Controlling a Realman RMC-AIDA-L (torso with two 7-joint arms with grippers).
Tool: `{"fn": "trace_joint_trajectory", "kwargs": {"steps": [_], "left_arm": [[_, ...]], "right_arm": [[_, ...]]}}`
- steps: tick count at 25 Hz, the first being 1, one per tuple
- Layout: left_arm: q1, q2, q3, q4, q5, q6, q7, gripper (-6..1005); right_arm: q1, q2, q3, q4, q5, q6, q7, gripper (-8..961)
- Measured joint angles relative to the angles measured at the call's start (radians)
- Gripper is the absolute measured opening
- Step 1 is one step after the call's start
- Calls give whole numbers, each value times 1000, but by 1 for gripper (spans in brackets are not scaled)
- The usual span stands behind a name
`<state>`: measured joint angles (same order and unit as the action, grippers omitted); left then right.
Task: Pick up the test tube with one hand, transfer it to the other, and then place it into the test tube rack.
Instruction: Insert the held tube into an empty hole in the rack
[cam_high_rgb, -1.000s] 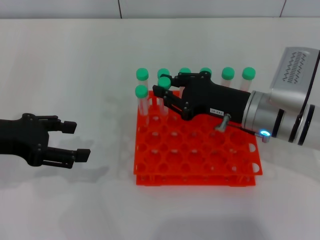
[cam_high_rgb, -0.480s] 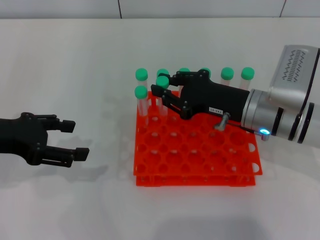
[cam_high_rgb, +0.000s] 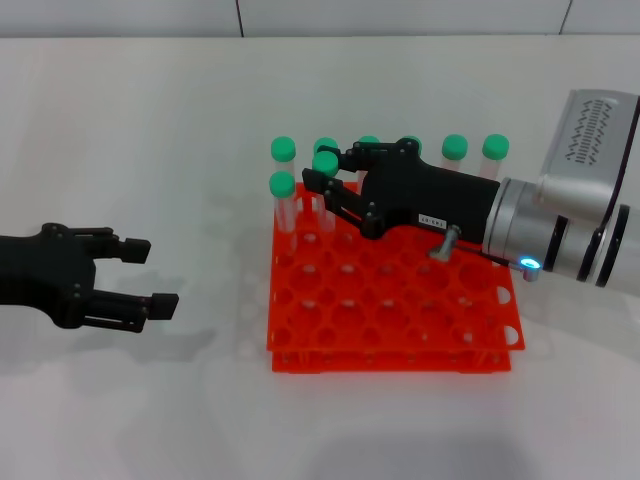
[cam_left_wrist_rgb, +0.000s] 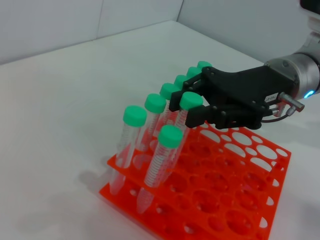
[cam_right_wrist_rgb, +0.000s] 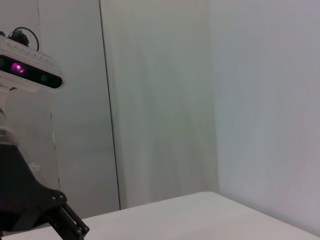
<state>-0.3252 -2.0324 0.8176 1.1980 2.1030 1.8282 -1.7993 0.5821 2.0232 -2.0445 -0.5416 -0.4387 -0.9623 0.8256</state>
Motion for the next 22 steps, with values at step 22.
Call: {"fn": "trace_joint_trajectory", "kwargs": {"steps": [22], "left_arm": [[0, -2, 0, 0, 0, -3, 11, 888]], "right_arm": [[-13, -3, 11, 0, 6, -38, -2, 386]]}}
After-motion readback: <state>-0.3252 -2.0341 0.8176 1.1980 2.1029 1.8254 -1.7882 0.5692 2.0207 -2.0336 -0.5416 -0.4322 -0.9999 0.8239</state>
